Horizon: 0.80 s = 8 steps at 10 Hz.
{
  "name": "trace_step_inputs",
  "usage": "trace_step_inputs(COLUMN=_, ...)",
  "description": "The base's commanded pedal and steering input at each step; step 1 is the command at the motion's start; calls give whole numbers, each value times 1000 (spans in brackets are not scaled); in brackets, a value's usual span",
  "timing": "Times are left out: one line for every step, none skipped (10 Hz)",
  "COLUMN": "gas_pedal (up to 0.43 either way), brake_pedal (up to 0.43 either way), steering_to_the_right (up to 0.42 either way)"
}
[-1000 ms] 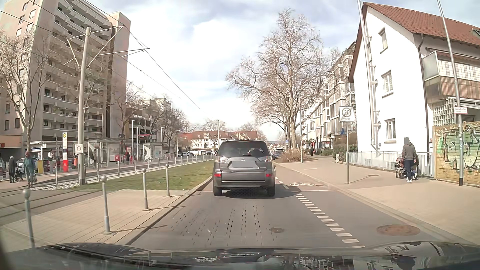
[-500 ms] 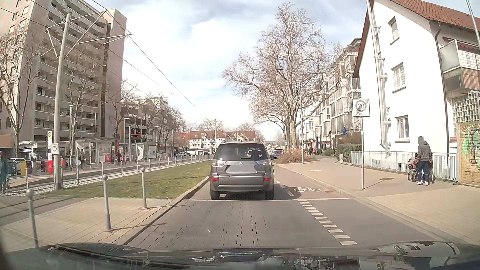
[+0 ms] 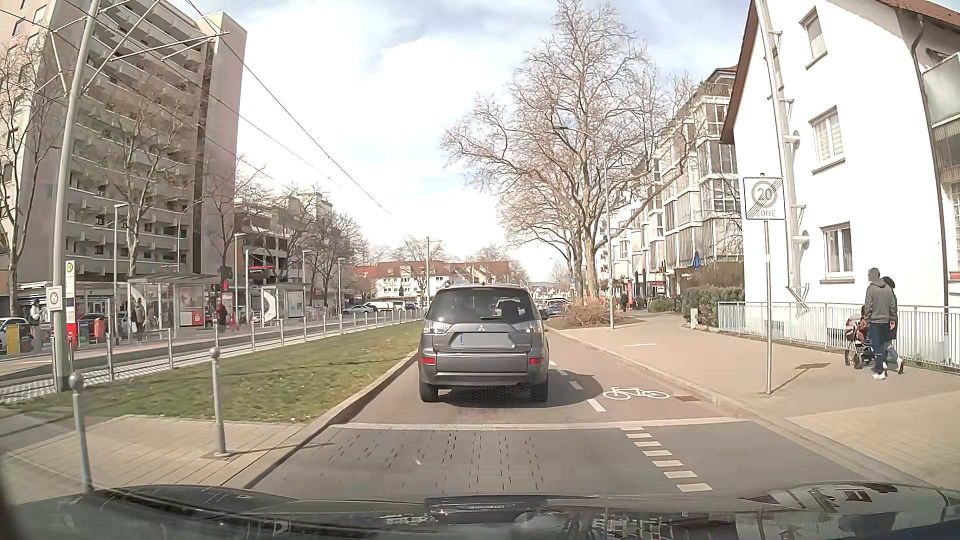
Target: Follow the waypoints while adhering to traffic rules and regulations
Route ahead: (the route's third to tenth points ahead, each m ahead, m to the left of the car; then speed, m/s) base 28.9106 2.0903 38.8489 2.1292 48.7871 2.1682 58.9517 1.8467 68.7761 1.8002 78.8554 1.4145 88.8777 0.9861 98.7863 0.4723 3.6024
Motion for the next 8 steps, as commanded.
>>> trace_step_inputs(gas_pedal=0, brake_pedal=0, steering_to_the_right=-9)
trace_step_inputs(gas_pedal=0, brake_pedal=0, steering_to_the_right=-8)
trace_step_inputs(gas_pedal=0, brake_pedal=0, steering_to_the_right=-8)
trace_step_inputs(gas_pedal=0, brake_pedal=0, steering_to_the_right=-8)
trace_step_inputs(gas_pedal=0, brake_pedal=0, steering_to_the_right=-7)
trace_step_inputs(gas_pedal=0, brake_pedal=0, steering_to_the_right=-7)
trace_step_inputs(gas_pedal=0, brake_pedal=0, steering_to_the_right=-7)
trace_step_inputs(gas_pedal=0, brake_pedal=0, steering_to_the_right=-7)
